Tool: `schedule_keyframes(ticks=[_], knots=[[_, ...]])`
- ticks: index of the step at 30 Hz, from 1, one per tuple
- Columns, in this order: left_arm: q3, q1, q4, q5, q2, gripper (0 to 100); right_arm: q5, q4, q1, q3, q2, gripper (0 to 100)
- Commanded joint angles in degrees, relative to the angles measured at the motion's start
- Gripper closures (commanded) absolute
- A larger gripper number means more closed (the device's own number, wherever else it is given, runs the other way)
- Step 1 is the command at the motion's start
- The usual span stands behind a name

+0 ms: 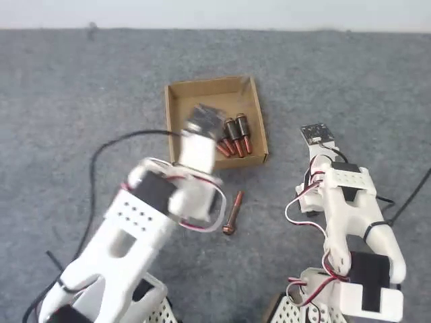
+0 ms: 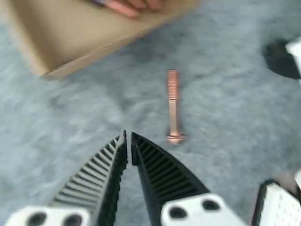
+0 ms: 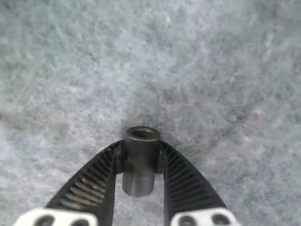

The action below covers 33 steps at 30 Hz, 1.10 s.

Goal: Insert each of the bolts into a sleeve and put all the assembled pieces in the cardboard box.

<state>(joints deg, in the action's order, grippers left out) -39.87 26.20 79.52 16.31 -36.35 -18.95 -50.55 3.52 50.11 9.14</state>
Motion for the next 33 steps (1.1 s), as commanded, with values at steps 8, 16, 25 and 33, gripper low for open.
schedule_keyframes(ticks=[8, 16, 25, 33], knots=[[-10.4, 9.2, -16.4, -3.4, 0.4, 99, 0.4, 0.2, 1.3, -2.8, -0.1, 99.2], [-13.4, 9.3, -20.4, 1.9, 0.4, 91, 0.4, 0.6, 1.3, -2.8, -0.1, 99.2], [-16.0, 10.1, -23.7, 4.1, 1.6, 90, 0.7, 0.5, 1.3, -2.8, -0.1, 99.2], [-12.8, 11.3, -25.4, 4.1, 16.3, 93, 0.7, 0.5, 1.3, -2.8, -0.1, 99.2]])
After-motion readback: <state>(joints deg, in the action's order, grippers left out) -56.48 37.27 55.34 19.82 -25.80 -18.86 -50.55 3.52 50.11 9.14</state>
